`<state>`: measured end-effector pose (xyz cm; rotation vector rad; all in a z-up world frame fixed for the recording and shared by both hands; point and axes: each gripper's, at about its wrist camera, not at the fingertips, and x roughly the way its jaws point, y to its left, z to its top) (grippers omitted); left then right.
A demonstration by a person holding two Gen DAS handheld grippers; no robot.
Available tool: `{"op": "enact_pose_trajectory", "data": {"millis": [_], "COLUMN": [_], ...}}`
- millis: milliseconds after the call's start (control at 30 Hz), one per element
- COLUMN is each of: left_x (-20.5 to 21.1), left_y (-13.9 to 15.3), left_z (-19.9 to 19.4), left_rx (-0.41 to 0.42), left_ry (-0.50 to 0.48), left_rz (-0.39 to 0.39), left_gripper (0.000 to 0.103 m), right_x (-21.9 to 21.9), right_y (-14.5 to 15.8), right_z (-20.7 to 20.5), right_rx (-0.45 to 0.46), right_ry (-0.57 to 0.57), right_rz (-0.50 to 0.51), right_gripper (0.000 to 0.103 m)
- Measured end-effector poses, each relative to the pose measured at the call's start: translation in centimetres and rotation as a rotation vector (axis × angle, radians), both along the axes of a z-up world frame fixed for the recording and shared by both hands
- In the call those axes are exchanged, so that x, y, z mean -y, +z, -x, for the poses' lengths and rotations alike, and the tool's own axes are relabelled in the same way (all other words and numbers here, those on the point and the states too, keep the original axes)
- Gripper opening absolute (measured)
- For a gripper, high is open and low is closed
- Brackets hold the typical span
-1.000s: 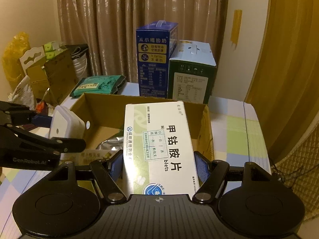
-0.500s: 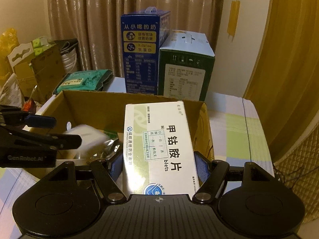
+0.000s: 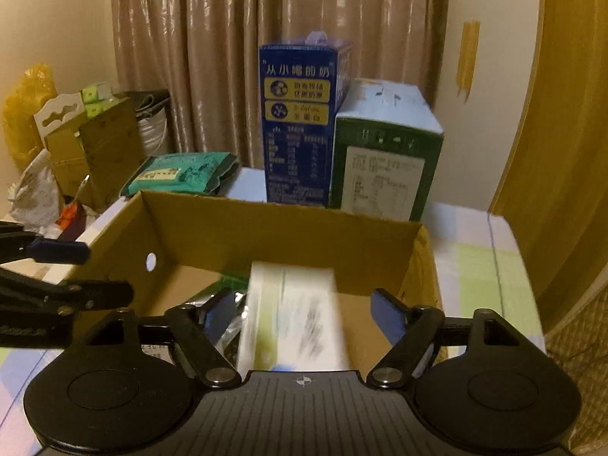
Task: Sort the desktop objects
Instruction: 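Carry the night-light and medicine box into the cardboard box and open both tools, then withdraw both tools from the box toward the remaining items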
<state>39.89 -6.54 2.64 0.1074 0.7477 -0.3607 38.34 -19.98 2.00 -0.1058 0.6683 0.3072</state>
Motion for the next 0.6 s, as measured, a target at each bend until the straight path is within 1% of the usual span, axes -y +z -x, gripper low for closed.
{"op": "enact_pose_trajectory", "data": {"millis": [167,300,433,500,567,600], "left_x": [-0.7,-1.5,-2.4,-2.7,-3.1,-3.2], "left_y": [0.6,0.9,1.5,1.7,1.9,2.0], "left_z": [1.8,4.0,6.9,8.5,10.3,11.2], "left_rx": [0.019,0.023,0.024,0.018,0.016,0.016], "left_ry": [-0.007,-0.004,0.008,0.010,0.011,0.008], "left_rz": [0.004,0.022,0.037,0.044,0.043,0.035], "left_gripper": [0.064,0.067,0.070,0.073,0.079,0.079], "right_x": [1.1,1.6,1.9,1.7,1.5,1.3], "right_y": [0.5,0.9,1.1,1.2,1.2,1.3], "right_z": [2.1,5.2,9.0,10.9,12.7,13.6], "right_rx": [-0.001,-0.027,-0.054,-0.067,-0.076,-0.079], "right_ry": [-0.035,-0.051,-0.063,-0.060,-0.053,-0.055], "right_rz": [-0.019,-0.010,-0.010,0.005,0.024,0.029], "right_gripper": [0.077,0.079,0.085,0.087,0.088,0.089]}}
